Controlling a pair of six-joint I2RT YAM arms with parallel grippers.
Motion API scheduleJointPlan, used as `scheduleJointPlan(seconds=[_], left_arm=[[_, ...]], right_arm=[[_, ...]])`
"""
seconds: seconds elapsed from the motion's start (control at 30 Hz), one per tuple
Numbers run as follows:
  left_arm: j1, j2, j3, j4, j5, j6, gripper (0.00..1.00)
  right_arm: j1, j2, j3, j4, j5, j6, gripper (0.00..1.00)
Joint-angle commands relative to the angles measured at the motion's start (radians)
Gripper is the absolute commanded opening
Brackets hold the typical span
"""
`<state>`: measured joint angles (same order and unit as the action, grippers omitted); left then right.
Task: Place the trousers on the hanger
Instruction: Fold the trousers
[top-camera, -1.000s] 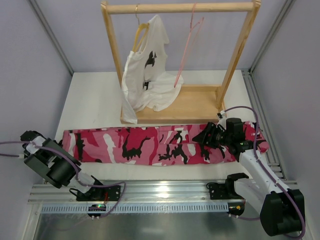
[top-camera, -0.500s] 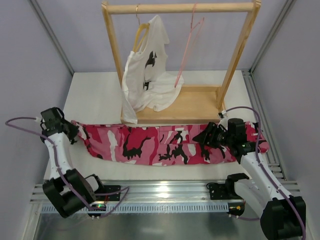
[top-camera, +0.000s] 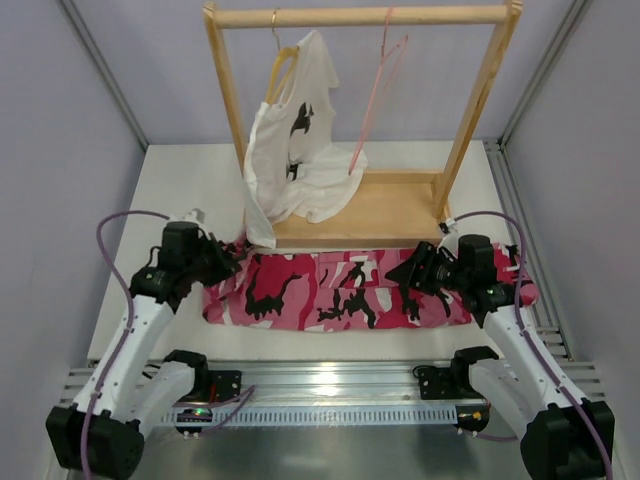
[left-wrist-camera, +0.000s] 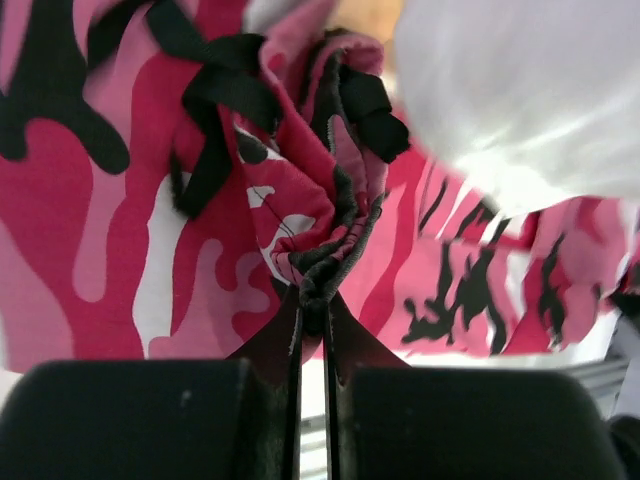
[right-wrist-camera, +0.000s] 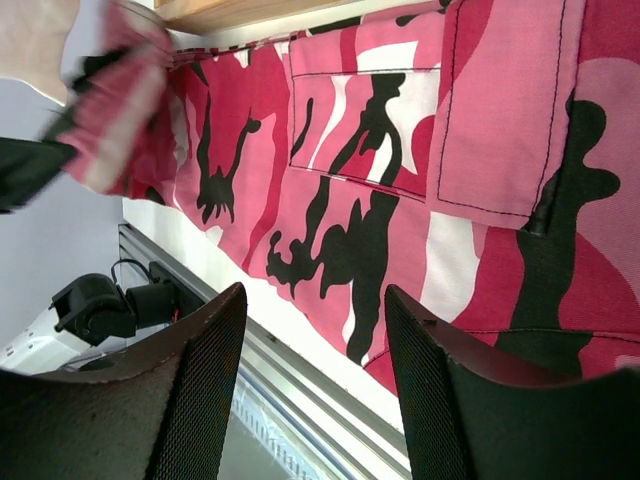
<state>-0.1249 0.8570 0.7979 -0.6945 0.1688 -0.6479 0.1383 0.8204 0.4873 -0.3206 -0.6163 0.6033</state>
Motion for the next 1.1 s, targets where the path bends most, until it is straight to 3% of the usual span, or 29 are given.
scheduleJointPlan(seconds=[0.0, 0.07, 0.13, 0.2, 0.23, 0.33, 0.43, 0.5, 0.57, 0.67, 0.8, 0.93, 1.0, 1.07], left_arm=[[-0.171, 0.118, -0.092, 0.015, -0.009, -0.171, 0.01], [-0.325, 0.145, -0.112, 0.039, -0.107, -0.22, 0.01], [-0.392, 0.177, -0.131, 0.072, -0.153, -0.268, 0.02], [-0.449, 0.209, -0.14, 0.141, -0.147, -0.292, 0.13], [-0.478, 0.22, -0.137, 0.156, -0.147, -0.312, 0.26], [-0.502, 0.217, -0.123, 0.167, -0.153, -0.346, 0.5], [-0.504, 0.163, -0.129, 0.177, -0.155, -0.367, 0.56], [-0.502, 0.123, -0.131, 0.187, -0.157, -0.383, 0.59], [-0.501, 0.073, -0.126, 0.184, -0.16, -0.368, 0.58], [-0.477, 0.06, -0.132, 0.125, -0.279, -0.339, 0.63], [-0.433, 0.077, -0.215, 0.222, -0.203, -0.302, 0.6], [-0.433, 0.091, -0.334, 0.425, -0.083, -0.317, 0.35], [-0.433, 0.089, -0.399, 0.542, -0.022, -0.334, 0.33], [-0.433, 0.089, -0.41, 0.538, 0.003, -0.332, 0.29]], right_arm=[[0.006, -0.041, 0.056, -0.011, -0.004, 0.016, 0.61], [0.006, -0.052, 0.071, -0.034, 0.012, 0.016, 0.61], [0.007, -0.056, 0.08, -0.041, 0.026, 0.013, 0.62], [0.012, -0.052, 0.079, -0.029, 0.045, 0.035, 0.64], [0.029, -0.047, 0.073, -0.022, 0.056, 0.045, 0.65], [0.104, -0.024, 0.068, 0.017, 0.142, 0.121, 0.73], [0.203, 0.02, 0.086, 0.083, 0.263, 0.205, 0.75], [0.343, 0.084, 0.112, 0.118, 0.346, 0.234, 0.75], [0.494, 0.159, 0.169, 0.136, 0.495, 0.277, 0.75], [0.613, 0.273, 0.247, 0.162, 0.655, 0.329, 0.75], [0.734, 0.452, 0.322, 0.242, 0.722, 0.329, 0.71], [0.745, 0.586, 0.419, 0.279, 0.699, 0.306, 0.58], [0.747, 0.618, 0.444, 0.294, 0.67, 0.29, 0.51], [0.75, 0.675, 0.508, 0.287, 0.629, 0.27, 0.49]])
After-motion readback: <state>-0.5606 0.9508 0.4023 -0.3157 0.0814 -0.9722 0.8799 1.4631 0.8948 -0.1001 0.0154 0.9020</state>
